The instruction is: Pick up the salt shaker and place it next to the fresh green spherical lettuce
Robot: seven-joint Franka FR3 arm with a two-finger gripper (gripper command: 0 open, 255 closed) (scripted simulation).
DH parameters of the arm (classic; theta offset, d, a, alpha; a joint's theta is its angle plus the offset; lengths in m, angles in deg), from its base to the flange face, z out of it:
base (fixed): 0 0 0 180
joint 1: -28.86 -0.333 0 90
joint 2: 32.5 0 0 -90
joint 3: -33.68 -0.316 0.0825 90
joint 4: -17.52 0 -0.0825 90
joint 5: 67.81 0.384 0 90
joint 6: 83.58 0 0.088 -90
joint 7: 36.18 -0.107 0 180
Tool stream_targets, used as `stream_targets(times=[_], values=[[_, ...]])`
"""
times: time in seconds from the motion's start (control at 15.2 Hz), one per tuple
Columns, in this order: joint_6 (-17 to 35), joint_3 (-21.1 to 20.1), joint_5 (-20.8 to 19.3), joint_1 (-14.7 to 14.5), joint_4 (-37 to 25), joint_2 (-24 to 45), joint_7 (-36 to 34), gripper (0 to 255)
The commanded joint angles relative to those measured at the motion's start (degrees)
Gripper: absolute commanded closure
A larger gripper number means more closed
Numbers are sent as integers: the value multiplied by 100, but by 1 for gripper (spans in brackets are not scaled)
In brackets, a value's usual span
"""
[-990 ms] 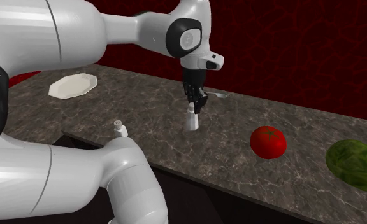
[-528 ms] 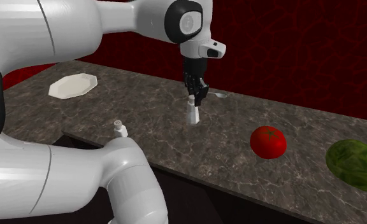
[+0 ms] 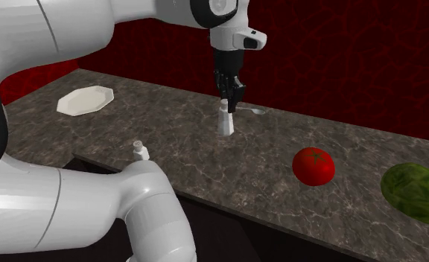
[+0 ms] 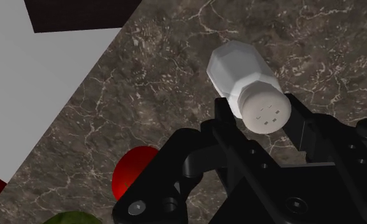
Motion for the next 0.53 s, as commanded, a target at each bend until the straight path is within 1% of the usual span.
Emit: stream_targets(times=[0.0, 0.26, 0.46], values=[[-143, 35, -32, 18, -163, 24, 8, 255], [-368, 75, -75, 43, -439, 75, 7, 255], [-249, 386, -322, 200, -422, 209, 391, 255]])
